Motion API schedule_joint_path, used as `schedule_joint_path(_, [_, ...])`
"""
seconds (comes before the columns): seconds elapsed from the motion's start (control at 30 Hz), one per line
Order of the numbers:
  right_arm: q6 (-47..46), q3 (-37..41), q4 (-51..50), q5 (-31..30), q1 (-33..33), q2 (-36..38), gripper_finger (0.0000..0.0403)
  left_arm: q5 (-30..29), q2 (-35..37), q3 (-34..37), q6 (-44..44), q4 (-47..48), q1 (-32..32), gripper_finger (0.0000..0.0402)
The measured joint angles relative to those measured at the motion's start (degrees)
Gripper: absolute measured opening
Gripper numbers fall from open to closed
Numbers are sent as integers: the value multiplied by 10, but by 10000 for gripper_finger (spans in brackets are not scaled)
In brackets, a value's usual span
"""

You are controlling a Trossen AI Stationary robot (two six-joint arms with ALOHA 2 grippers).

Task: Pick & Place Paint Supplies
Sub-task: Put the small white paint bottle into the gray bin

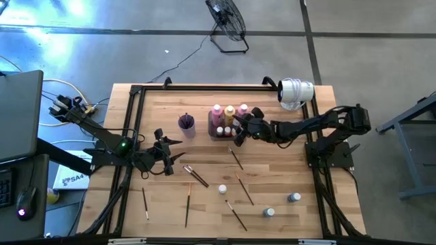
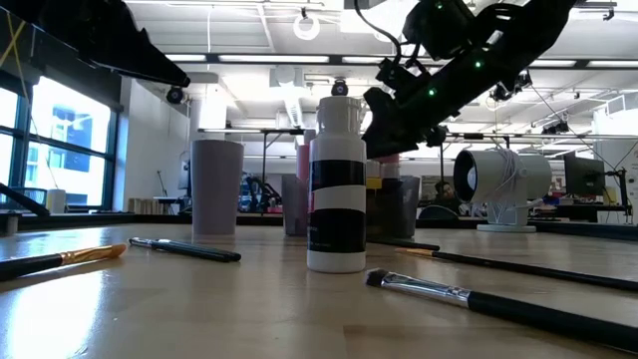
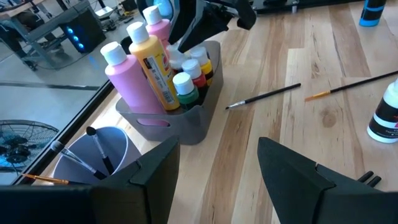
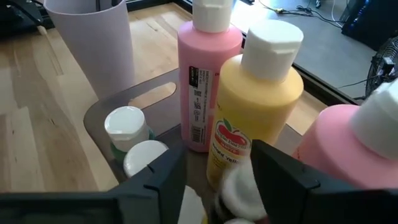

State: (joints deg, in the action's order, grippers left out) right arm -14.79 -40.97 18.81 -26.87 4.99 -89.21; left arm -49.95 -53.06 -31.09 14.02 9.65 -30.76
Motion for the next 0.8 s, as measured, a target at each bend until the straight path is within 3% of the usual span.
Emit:
schedule_joint_path(0.23, [38, 0, 2, 0, -5, 13, 199, 0, 0, 0, 0, 0, 0, 211])
schedule_joint_path(0.53, [81, -1, 11, 1, -48, 135, 180, 0, 0, 0, 0, 4, 0, 211])
schedule_joint_path(0.63, [92, -1, 6, 47, -70, 183, 171, 0, 0, 0, 0, 5, 0, 211])
schedule_joint_path(0.8, [86, -2, -37, 201, -105, 248, 154, 0, 0, 0, 0, 8, 0, 211])
